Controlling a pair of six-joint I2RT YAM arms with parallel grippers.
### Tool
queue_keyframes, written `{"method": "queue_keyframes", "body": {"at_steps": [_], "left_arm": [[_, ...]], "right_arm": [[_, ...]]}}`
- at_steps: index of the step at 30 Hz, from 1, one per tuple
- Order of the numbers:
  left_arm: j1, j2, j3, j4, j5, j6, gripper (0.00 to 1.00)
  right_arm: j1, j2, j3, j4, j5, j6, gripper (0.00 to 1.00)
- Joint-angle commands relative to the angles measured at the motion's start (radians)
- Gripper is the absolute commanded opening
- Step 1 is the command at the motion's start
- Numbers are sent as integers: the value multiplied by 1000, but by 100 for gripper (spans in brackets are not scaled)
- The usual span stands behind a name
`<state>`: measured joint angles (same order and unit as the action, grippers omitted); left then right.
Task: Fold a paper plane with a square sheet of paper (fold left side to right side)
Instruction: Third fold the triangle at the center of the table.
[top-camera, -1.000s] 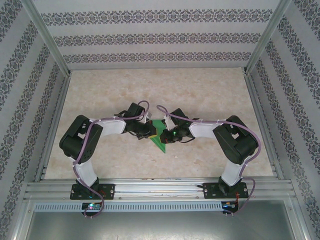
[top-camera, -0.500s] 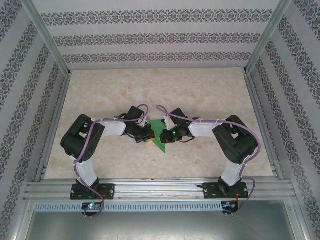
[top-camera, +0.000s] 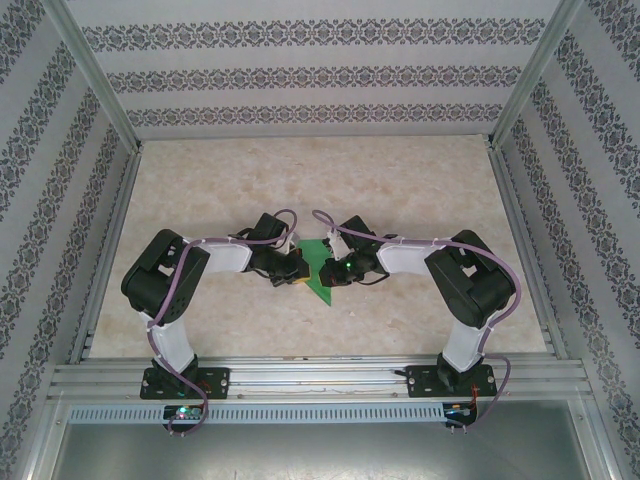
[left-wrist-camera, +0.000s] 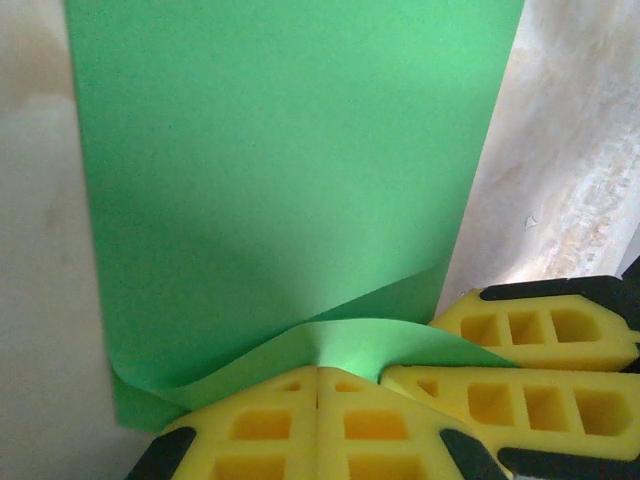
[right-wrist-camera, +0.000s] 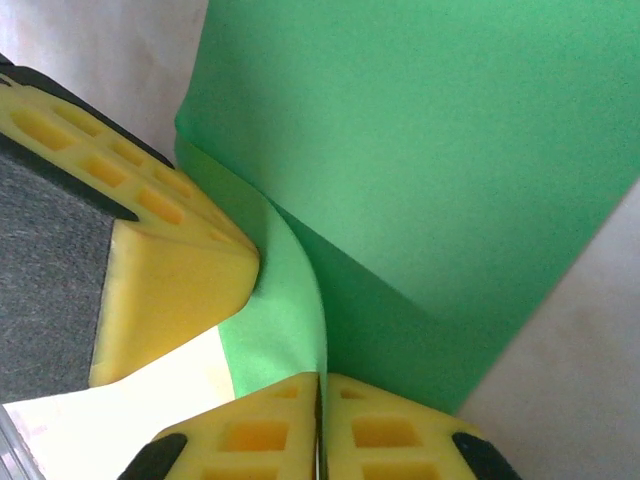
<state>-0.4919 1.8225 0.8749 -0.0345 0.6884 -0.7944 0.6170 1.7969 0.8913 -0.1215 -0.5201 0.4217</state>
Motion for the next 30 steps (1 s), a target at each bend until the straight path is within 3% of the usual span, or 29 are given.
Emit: {"method": "queue_keyframes", "body": {"at_steps": [1,9,12,21,30], "left_arm": [[-13,17,-33,-15,-59,-16,3],[-13,13,-38,-8,-63,-21,3],[-14,13,-38,-5,-63,-22,3],[-14,10,-37,-8,-65,-22,3],[-13,6,-37,-14,-68,-22,3]], "right_arm": [[-19,-5,16,-68,33,9,14],[-68,-115,0,-89,7,24,35],[-81,-162,-31,-97,-6,29,38],[-57,-189,-119,-31,-161,78,6],[-8,-135,-126,3,-161,96,4]]}}
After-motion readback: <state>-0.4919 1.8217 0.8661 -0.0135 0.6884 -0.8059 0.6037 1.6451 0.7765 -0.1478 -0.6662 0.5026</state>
